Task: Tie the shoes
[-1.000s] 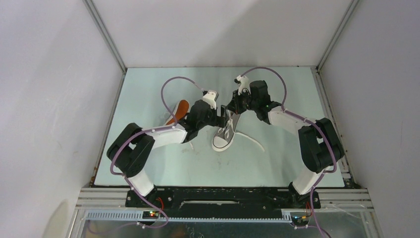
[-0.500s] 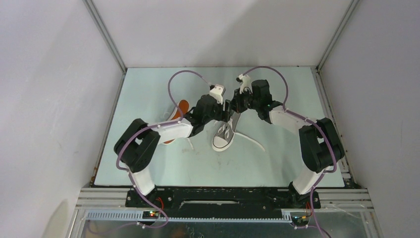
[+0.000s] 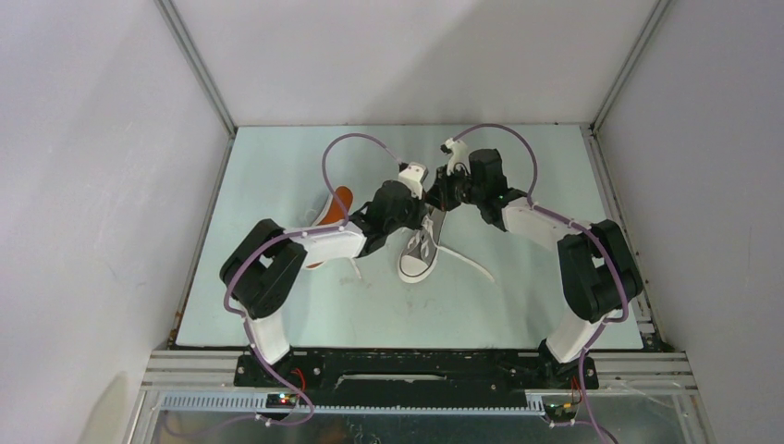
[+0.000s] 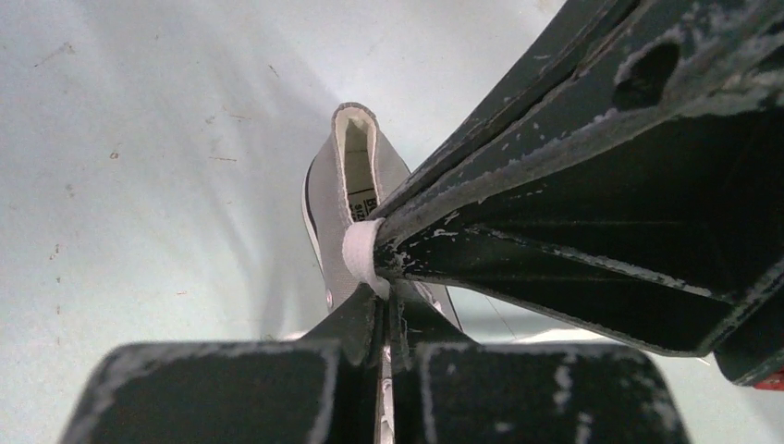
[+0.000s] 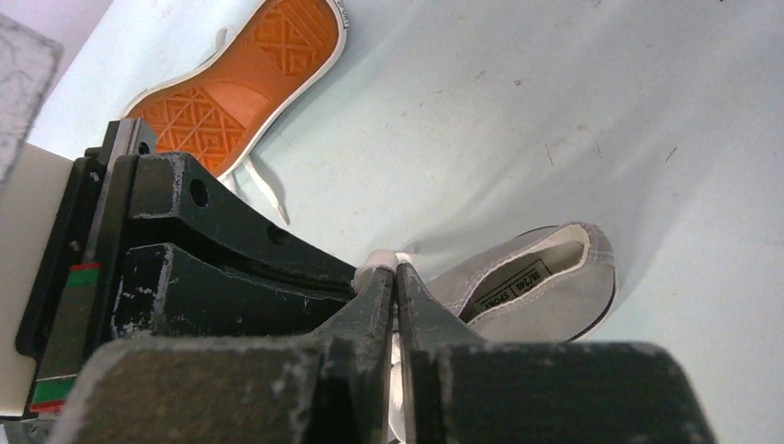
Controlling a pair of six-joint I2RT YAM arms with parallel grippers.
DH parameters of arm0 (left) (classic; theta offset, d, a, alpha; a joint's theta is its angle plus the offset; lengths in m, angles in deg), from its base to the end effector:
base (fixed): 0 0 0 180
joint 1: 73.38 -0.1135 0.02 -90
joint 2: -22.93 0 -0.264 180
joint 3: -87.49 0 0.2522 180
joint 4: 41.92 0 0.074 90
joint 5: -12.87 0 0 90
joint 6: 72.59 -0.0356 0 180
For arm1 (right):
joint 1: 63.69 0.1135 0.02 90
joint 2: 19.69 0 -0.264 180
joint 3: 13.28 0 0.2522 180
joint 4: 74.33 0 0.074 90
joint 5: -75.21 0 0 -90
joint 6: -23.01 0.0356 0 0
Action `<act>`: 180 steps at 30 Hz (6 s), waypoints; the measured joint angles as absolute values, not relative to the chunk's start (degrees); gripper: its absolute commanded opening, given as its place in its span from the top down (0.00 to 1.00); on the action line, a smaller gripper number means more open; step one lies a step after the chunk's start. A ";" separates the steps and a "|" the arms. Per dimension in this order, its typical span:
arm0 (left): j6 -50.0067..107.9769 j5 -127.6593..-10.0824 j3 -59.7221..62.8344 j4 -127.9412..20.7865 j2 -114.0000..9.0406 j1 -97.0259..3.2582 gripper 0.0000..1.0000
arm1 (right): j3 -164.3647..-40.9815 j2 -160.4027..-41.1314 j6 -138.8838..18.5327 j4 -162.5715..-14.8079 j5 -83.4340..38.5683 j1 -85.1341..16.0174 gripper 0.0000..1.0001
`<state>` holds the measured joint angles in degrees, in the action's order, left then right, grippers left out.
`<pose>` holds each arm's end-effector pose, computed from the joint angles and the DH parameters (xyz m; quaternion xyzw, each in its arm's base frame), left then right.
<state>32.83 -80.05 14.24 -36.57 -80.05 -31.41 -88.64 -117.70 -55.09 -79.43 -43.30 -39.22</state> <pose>0.2972 -0.2649 0.2005 0.1795 0.8209 -0.2413 0.4854 0.3413 0.1740 0.2288 -0.2173 0.8108 0.3566 0.4102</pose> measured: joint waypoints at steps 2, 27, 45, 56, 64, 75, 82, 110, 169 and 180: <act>32.83 -80.05 14.24 -36.57 -80.05 -31.41 1.00 | -88.64 -117.70 -54.63 -79.41 -43.28 -39.37 0.77; 36.13 -70.48 17.48 -31.32 -80.18 -35.34 1.00 | -67.70 -101.42 -42.85 -82.55 -32.20 -37.27 0.46; 36.45 -66.89 14.39 -37.05 -82.19 -36.76 1.00 | -71.77 -112.90 -52.77 -79.28 -32.97 -34.80 1.00; 36.45 -71.53 9.08 -48.20 -82.22 -36.57 1.00 | -67.83 -104.11 -50.35 -80.13 -24.81 -36.29 1.00; 36.39 -72.03 10.11 -49.33 -80.51 -35.63 1.00 | -64.93 -98.12 -47.29 -81.42 -22.89 -37.29 1.00; 34.03 -72.03 14.07 -49.88 -75.68 -35.21 1.00 | -64.27 -92.15 -46.63 -86.90 -21.36 -34.12 1.00; 32.30 -72.42 14.85 -49.51 -74.96 -34.07 1.00 | -65.56 -96.79 -45.23 -87.52 -24.05 -36.46 1.00; 16.83 -67.44 10.98 -45.94 -79.40 -33.37 1.00 | -71.35 -109.49 -34.78 -82.05 -33.99 -44.62 0.53; 5.92 -70.19 10.57 -52.68 -77.67 -31.52 1.00 | -59.49 -113.51 12.06 -51.69 -29.67 -48.16 1.00; -3.30 -69.76 4.19 -63.93 -78.17 -30.42 1.00 | -64.40 -119.04 -0.95 -45.77 -47.96 -50.56 0.95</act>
<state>-3.30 -69.76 4.19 -63.93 -78.17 -30.42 -64.40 -119.04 -0.95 -45.77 -47.96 -50.56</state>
